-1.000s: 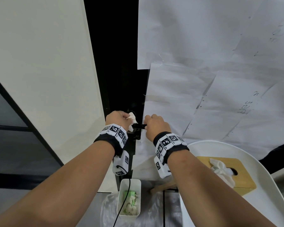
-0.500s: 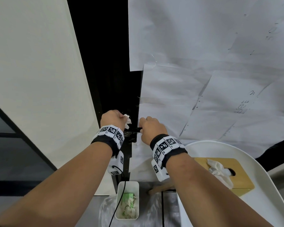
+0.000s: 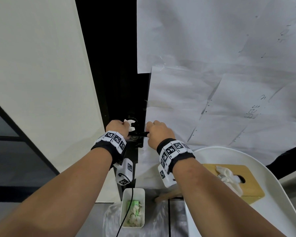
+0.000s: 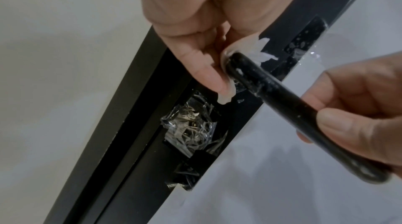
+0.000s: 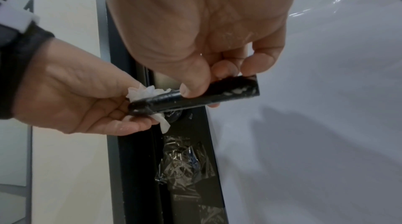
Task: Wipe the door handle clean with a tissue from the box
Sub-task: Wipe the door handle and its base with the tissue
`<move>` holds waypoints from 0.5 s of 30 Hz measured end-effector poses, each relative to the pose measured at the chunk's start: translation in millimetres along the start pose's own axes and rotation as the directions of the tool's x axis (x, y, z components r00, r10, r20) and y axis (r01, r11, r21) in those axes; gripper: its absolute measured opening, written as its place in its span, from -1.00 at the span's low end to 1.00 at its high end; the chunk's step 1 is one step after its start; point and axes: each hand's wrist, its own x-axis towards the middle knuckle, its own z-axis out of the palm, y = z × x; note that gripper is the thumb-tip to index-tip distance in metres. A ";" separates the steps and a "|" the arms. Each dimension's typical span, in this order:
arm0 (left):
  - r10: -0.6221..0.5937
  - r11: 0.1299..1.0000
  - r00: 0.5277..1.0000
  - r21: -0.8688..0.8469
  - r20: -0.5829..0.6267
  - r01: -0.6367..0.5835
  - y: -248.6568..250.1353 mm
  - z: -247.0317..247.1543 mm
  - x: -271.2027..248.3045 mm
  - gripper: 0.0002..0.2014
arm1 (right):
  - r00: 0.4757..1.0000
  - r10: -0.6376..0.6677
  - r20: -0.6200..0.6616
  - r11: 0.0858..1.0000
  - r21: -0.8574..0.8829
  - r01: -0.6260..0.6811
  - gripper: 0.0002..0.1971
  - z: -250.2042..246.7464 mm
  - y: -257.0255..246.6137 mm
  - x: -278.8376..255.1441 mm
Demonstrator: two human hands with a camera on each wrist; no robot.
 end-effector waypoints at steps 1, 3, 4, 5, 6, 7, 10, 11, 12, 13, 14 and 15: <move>-0.011 0.999 1.000 -0.034 0.023 0.012 -0.5 -0.7 -1.7 -0.67 | 1.000 0.002 0.000 1.000 -0.003 -0.002 -0.74 0.2 -0.2 0.2; -0.030 0.993 0.998 -0.115 0.053 0.036 -0.8 -2.2 -6.5 -0.69 | 1.000 0.004 -0.001 1.000 -0.014 -0.004 -0.74 0.3 -0.9 0.7; -0.042 0.988 0.997 -0.143 0.063 0.051 -0.8 -2.4 -9.4 -0.69 | 1.000 0.004 -0.002 1.000 -0.019 -0.004 -0.74 0.3 -1.2 0.8; -0.046 0.985 0.997 -0.161 0.067 0.056 -1.3 -2.1 -11.2 -0.69 | 1.000 0.005 -0.002 1.000 -0.022 -0.006 -0.74 0.4 -1.5 0.8; -0.049 0.983 0.996 -0.170 0.073 0.061 -2.4 -1.5 -12.7 -0.69 | 1.000 0.007 -0.004 1.000 -0.024 -0.007 -0.74 0.3 -1.7 0.9; -0.050 0.981 0.996 -0.184 0.079 0.064 -3.7 -0.8 -13.3 -0.69 | 1.000 0.009 -0.005 1.000 -0.026 -0.009 -0.75 0.4 -1.6 0.9; -0.036 0.977 0.993 -0.204 0.110 0.058 -5.7 -3.5 -18.6 -0.68 | 1.000 0.014 -0.021 0.999 -0.035 -0.015 -0.75 1.3 -3.0 0.3; -0.023 0.980 0.993 -0.195 0.118 0.046 -6.4 -4.4 -20.1 -0.67 | 1.000 0.016 -0.026 0.999 -0.038 -0.017 -0.75 1.7 -3.4 0.1; -0.015 0.984 0.992 -0.174 0.125 0.037 -7.7 -5.7 -22.0 -0.67 | 0.999 0.018 -0.030 0.999 -0.039 -0.019 -0.74 2.2 -3.8 -0.2; -0.005 0.988 0.992 -0.154 0.130 0.026 -9.3 -6.7 -23.0 -0.67 | 0.999 0.021 -0.034 0.999 -0.040 -0.022 -0.75 2.7 -4.1 -0.4; 0.002 0.991 0.992 -0.133 0.129 0.016 -10.5 -7.9 -24.9 -0.67 | 0.999 0.023 -0.037 0.999 -0.041 -0.025 -0.75 3.0 -4.3 -0.6; 0.013 0.993 0.992 -0.121 0.125 0.002 -12.0 -8.8 -26.6 -0.67 | 0.999 0.026 -0.039 0.999 -0.044 -0.027 -0.75 3.3 -4.5 -0.8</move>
